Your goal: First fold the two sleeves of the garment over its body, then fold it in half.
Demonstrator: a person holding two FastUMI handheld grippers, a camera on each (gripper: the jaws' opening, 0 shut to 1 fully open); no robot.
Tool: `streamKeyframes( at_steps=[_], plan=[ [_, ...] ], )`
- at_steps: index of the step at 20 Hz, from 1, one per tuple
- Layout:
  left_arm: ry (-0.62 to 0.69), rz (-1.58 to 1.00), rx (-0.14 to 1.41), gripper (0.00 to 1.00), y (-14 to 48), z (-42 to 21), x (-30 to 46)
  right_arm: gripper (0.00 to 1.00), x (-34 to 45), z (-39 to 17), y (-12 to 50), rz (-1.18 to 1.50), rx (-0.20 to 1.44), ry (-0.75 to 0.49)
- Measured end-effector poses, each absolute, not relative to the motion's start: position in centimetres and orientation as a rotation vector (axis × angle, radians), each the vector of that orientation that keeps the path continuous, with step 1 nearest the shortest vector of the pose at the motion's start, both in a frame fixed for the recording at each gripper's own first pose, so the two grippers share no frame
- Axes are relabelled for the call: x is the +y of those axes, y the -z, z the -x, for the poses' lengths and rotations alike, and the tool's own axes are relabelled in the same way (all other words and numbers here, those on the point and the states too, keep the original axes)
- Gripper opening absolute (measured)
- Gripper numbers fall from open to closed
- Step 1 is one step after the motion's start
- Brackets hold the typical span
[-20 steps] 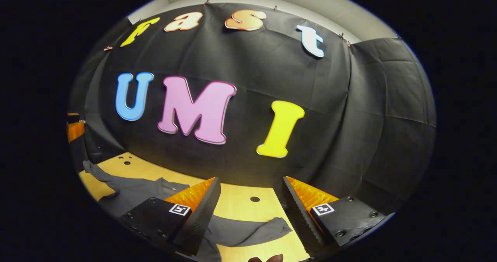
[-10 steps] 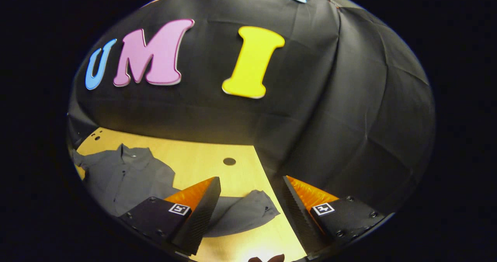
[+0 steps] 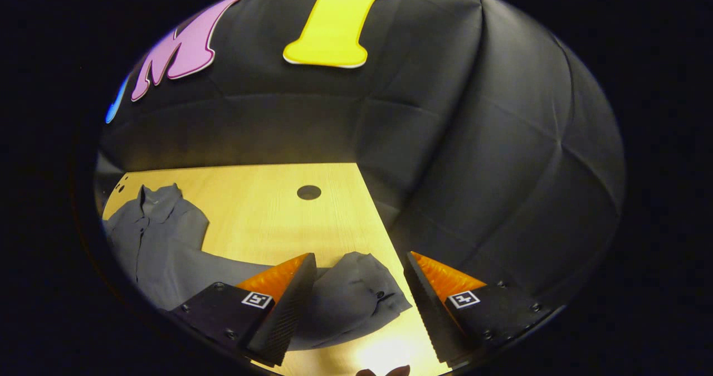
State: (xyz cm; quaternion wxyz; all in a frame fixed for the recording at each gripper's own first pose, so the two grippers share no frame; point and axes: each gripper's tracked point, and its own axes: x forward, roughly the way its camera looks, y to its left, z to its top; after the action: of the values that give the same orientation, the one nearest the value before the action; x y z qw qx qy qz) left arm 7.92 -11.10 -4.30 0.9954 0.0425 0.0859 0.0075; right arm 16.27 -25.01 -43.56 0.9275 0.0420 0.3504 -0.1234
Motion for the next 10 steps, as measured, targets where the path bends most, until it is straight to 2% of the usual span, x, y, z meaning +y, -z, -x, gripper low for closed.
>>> streamKeyframes(
  at_steps=[4,10],
  plan=[
    [-0.058,-0.094,0.204,0.97,5.1,-8.3,-10.4,0.98,-24.7,-17.4,47.4,-0.084,0.771,0.225],
    [-0.093,-0.107,0.221,0.97,5.5,-8.8,-10.4,0.98,-26.5,-15.7,51.1,-0.029,0.869,0.244]
  ],
)
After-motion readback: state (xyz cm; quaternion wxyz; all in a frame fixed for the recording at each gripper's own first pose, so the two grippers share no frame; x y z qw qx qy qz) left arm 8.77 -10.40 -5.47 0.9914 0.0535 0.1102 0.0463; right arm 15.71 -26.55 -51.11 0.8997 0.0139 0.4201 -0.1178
